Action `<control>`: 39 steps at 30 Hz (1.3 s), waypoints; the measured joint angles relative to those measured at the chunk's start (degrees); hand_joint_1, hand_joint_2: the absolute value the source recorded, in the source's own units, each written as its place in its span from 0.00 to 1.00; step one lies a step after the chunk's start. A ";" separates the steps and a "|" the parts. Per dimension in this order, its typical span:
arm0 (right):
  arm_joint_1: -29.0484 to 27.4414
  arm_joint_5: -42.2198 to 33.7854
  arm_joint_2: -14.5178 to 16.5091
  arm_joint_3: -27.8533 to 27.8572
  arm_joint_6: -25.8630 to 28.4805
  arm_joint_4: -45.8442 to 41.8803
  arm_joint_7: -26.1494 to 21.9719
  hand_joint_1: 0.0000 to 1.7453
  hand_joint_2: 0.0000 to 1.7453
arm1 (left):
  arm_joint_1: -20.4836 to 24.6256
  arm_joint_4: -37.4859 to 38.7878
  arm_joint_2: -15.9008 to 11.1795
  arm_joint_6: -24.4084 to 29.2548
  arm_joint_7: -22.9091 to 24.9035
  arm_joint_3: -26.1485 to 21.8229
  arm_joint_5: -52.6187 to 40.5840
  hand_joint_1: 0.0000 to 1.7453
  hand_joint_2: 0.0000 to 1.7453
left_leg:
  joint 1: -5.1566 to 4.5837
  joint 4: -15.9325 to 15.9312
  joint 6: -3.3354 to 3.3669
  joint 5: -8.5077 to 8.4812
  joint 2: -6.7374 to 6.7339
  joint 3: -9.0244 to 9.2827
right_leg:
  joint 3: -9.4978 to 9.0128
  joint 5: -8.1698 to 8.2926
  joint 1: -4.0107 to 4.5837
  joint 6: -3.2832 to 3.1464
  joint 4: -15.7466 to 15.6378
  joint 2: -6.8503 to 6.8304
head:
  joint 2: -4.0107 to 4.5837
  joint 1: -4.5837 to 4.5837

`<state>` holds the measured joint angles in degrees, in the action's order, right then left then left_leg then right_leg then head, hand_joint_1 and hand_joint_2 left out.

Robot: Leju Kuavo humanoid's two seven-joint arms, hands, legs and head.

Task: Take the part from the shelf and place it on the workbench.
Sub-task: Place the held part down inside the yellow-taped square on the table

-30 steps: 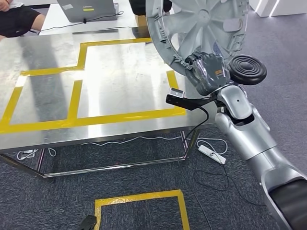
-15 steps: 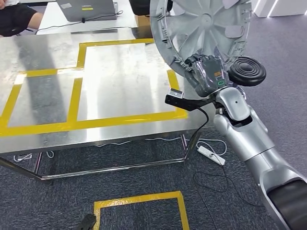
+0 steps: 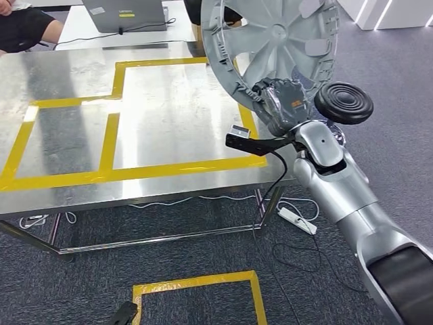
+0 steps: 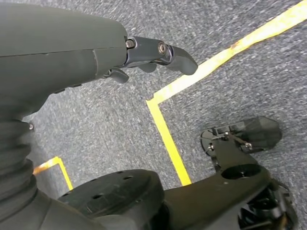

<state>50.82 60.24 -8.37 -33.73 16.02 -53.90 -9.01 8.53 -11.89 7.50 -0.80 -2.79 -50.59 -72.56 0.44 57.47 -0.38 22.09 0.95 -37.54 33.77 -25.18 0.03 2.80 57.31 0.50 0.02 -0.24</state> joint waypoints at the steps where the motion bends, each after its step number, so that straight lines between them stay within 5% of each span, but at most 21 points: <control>1: 0.66 0.26 0.72 -0.17 0.10 1.28 -0.29 1.00 1.00 | 0.21 0.00 0.06 -0.11 0.13 0.05 -0.26 0.00 1.00 | 0.01 0.00 -0.02 -0.05 -0.02 0.02 | 0.01 0.01 0.01 0.00 0.04 0.02 | 0.00 0.00; 22: 6.65 5.78 12.12 -4.63 0.81 22.75 -1.23 1.00 1.00 | 1.72 0.00 0.85 -1.13 1.40 0.62 -2.64 0.00 1.00 | 0.05 -0.01 -0.08 -0.14 -0.03 0.13 | 0.02 -0.01 0.03 -0.05 0.30 0.00 | -0.01 0.01; 39: 8.00 12.10 17.74 -8.65 -1.14 29.35 2.06 1.00 1.00 | 1.80 0.00 1.42 -2.27 1.60 1.50 -3.65 0.00 1.00 | 0.06 -0.01 -0.09 -0.14 -0.04 0.13 | 0.04 -0.03 0.04 -0.07 0.32 0.03 | 0.00 0.00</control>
<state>58.82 72.35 9.37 -42.37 14.88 -24.56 -6.95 10.33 -11.89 8.92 -3.08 -1.19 -49.09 -76.21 0.50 57.46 -0.46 21.96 0.92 -37.41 33.81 -25.20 0.06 2.73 57.63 0.53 0.02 -0.24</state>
